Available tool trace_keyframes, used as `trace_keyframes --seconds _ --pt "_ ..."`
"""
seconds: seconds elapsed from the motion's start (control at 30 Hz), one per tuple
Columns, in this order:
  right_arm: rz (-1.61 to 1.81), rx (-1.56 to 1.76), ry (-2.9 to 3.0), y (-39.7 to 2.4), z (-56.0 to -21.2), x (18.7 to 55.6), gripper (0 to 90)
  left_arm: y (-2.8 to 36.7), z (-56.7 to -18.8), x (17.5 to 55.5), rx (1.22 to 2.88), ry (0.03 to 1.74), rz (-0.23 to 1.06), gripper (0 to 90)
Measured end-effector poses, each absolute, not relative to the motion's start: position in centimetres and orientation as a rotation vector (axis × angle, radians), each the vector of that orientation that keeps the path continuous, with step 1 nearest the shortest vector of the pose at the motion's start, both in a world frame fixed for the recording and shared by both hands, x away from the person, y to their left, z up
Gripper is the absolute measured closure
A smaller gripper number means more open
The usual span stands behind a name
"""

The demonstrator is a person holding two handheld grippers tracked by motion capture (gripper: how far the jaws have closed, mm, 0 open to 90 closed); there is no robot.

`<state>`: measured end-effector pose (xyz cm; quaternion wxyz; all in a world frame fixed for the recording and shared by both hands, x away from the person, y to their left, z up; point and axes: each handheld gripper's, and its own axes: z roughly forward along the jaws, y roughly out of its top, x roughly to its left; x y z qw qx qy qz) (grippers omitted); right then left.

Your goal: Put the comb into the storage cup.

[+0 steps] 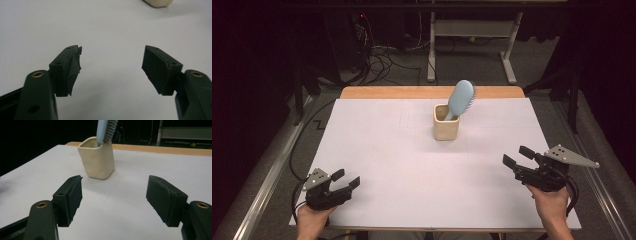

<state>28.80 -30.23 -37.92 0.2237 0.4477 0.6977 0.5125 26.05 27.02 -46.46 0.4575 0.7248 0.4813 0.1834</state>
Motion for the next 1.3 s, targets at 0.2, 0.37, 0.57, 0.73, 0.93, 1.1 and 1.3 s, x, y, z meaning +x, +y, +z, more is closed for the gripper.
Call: trace_keyframes --seconds 0.2,0.37,0.57,0.73,0.93,1.1,1.3 --pt "1.422 1.245 1.927 -30.2 -38.2 28.4 29.8 27.0 -46.4 25.9 1.783 1.183 0.455 31.3" --pt "1.423 1.247 1.92 -30.3 -38.6 27.8 30.0 27.0 -46.3 25.9 1.784 1.179 0.454 31.4" --pt "1.422 1.258 1.917 -30.6 -39.0 27.4 30.0 27.0 -46.3 25.8 1.785 1.178 0.453 31.4" --pt "1.41 1.263 1.919 -30.7 -39.5 27.0 29.9 27.0 -46.3 25.8 1.79 1.177 0.453 31.4" --pt "1.402 1.271 1.917 -30.9 -40.0 26.6 29.9 27.0 -46.4 25.8 1.788 1.178 0.453 31.4" --pt "1.39 1.285 1.92 -31.0 -40.5 26.4 29.8 27.0 -46.4 25.8 1.786 1.179 0.451 31.4" --pt "1.384 1.309 1.919 -31.4 -41.4 26.2 29.4 27.0 -46.4 25.9 1.785 1.181 0.447 31.4"
